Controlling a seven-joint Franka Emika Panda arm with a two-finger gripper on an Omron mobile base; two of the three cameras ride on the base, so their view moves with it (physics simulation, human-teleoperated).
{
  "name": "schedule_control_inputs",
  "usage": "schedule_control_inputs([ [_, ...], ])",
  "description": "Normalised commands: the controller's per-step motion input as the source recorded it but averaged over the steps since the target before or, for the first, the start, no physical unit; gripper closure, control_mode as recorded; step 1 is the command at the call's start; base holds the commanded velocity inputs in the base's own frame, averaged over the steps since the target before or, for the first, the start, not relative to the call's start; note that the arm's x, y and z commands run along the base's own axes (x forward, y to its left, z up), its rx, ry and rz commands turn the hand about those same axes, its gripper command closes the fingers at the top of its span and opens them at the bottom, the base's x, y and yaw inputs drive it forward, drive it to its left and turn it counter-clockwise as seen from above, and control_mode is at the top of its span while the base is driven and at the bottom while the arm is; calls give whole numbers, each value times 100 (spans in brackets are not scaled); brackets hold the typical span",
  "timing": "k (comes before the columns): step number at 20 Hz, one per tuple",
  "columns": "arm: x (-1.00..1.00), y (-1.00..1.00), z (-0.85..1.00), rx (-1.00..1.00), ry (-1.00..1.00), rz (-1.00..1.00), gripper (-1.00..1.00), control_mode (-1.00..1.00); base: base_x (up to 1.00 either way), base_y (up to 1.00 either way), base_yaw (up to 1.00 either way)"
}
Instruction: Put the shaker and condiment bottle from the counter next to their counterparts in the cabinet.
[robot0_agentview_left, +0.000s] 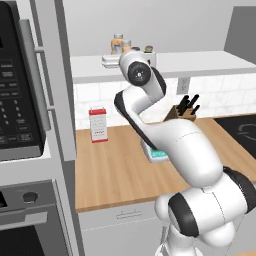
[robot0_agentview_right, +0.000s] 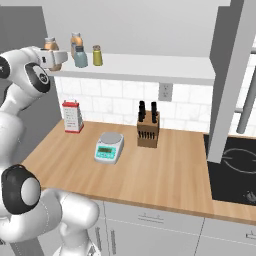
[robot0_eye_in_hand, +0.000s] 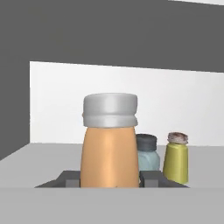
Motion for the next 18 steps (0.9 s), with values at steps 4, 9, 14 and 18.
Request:
schedule_control_inputs([
  [4, 36, 5, -17, 9, 0, 0, 100, -100, 0, 0, 0],
  [9, 31, 3, -19, 10, -4, 0, 100, -100, 0, 0, 0],
  [14, 7, 24, -4, -2, -5, 0, 100, -100, 0, 0, 0],
  [18, 5, 32, 0, -10, -9, 0, 100, -100, 0, 0, 0],
])
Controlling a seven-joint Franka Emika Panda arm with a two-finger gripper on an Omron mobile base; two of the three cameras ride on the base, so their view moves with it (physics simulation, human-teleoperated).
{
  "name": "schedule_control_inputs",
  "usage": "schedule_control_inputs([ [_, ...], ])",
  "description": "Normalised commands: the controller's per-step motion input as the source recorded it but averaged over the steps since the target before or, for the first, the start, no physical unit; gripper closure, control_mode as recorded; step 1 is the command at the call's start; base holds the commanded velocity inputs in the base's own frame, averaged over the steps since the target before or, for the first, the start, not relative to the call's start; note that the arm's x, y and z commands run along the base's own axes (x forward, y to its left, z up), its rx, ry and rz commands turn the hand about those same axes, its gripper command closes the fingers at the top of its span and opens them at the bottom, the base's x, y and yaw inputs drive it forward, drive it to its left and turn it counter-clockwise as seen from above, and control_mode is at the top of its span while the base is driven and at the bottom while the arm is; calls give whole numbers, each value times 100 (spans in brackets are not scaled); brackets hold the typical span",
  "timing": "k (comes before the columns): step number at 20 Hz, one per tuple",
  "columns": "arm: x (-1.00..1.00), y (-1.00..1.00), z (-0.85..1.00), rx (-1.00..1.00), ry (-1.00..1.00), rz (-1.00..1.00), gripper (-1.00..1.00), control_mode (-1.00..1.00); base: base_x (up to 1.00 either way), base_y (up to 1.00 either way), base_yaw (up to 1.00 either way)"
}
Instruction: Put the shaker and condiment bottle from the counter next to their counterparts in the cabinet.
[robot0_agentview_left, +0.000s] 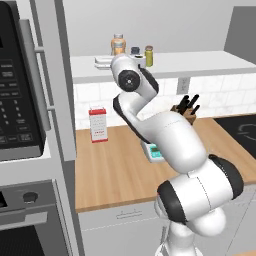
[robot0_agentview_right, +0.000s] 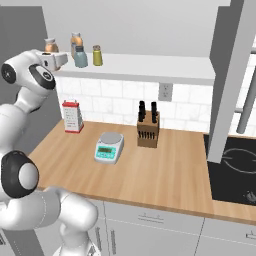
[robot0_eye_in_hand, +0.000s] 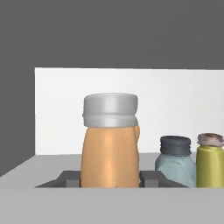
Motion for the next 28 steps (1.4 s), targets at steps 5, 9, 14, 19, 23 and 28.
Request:
schedule_control_inputs([
  [5, 25, 12, 0, -7, -7, 0, 100, -100, 0, 0, 0],
  [9, 41, 0, 0, -1, 0, -3, 100, -100, 0, 0, 0],
  [14, 39, 1, 0, 5, 0, -4, 100, -100, 0, 0, 0],
  [19, 24, 14, 0, 9, 0, 0, 100, -100, 0, 0, 0],
  [23, 30, 13, 0, 4, 0, -2, 100, -100, 0, 0, 0],
  [28, 38, 8, 0, 0, 0, -4, 100, -100, 0, 0, 0],
])
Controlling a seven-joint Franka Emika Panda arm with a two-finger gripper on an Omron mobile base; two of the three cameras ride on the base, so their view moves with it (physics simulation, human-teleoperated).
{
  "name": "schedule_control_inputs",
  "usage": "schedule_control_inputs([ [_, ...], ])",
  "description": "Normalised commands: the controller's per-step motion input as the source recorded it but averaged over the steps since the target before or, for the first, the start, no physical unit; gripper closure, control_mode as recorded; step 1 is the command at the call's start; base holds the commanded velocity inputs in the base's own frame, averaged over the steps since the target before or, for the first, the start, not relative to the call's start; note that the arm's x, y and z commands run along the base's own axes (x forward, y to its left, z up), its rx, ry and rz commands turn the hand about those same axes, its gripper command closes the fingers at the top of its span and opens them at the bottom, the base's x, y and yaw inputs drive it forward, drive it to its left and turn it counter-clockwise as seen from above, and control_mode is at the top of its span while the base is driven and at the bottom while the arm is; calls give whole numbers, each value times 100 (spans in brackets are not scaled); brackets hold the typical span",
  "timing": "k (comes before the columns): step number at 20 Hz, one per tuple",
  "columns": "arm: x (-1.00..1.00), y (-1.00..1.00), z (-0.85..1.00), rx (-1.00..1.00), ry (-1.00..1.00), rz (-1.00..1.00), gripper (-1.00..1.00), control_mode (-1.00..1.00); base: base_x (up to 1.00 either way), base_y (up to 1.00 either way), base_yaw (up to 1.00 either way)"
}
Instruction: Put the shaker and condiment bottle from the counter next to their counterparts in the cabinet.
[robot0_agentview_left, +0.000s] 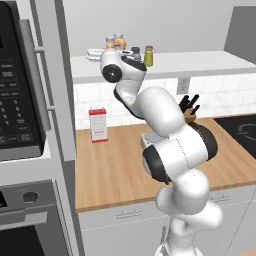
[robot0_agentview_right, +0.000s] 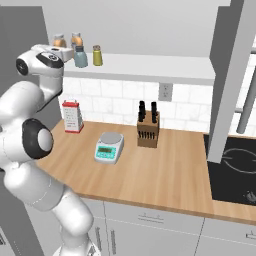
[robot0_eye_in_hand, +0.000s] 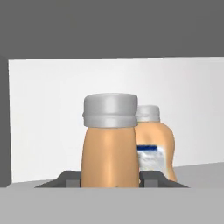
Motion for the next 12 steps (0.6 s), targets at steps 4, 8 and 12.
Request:
schedule_control_inputs([
  [4, 34, 7, 0, 0, 0, -7, 100, -100, 0, 0, 0],
  [8, 38, 9, 0, 0, 0, -7, 100, -100, 0, 0, 0],
  [12, 43, 21, 0, 0, 0, -5, -100, -100, 0, 0, 0],
])
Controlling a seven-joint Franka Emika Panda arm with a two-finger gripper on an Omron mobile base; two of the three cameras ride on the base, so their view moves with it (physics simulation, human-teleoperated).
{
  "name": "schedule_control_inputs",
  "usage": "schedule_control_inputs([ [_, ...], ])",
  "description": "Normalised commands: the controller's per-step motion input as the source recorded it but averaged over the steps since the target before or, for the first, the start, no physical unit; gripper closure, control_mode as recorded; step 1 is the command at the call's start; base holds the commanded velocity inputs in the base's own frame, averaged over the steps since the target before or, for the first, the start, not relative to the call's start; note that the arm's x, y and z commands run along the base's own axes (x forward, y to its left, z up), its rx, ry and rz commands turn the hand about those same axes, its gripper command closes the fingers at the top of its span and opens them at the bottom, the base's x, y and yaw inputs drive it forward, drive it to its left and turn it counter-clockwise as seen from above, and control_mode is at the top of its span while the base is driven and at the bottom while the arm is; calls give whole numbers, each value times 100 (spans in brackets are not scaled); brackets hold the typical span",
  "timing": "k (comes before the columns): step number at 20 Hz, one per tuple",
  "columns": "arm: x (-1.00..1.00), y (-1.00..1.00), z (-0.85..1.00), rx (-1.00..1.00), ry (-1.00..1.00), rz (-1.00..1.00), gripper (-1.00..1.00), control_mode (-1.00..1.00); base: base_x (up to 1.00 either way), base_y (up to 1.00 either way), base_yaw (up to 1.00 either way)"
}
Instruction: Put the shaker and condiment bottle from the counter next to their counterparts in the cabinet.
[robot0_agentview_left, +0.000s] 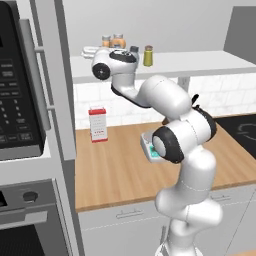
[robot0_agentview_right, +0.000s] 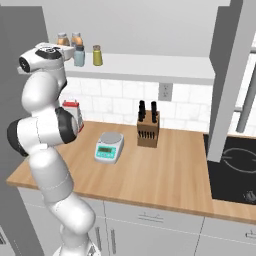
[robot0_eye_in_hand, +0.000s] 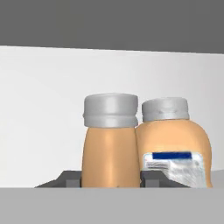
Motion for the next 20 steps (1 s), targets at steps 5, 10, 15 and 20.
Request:
schedule_control_inputs([
  [5, 27, 19, 0, 0, 0, -5, -100, -100, 0, 0, 0],
  [10, 7, 19, 0, 0, 0, -5, -100, -100, 0, 0, 0],
  [15, 0, 15, 5, 0, -3, -4, -100, -100, 0, 0, 0],
  [20, -22, 19, 17, 0, -9, -4, -100, -100, 0, 0, 0],
])
